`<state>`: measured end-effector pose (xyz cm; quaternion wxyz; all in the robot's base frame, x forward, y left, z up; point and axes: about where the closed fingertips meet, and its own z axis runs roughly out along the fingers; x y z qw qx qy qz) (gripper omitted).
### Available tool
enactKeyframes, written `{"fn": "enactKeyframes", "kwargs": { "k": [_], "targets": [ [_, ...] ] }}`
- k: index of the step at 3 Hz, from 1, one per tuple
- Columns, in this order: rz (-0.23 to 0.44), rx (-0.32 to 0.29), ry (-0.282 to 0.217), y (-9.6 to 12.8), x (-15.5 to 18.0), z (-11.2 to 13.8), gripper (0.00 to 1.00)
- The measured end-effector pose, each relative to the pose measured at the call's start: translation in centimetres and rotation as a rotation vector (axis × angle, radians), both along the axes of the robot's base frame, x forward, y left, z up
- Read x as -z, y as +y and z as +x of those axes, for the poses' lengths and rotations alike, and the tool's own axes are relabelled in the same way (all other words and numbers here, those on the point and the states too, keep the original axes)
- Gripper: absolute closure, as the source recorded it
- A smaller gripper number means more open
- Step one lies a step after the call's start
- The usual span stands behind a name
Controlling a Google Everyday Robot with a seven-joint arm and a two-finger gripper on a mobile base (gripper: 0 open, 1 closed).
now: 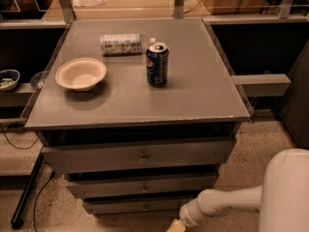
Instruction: Open bottom drawer
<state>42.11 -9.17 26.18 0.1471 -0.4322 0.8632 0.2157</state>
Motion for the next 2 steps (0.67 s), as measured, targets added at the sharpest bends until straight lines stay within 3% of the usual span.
{"fn": "enactKeyframes", "kwargs": {
  "k": [2],
  "targets": [
    [0.036, 0.017, -0.016, 0.43, 0.82, 0.47, 0.0]
  ]
}}
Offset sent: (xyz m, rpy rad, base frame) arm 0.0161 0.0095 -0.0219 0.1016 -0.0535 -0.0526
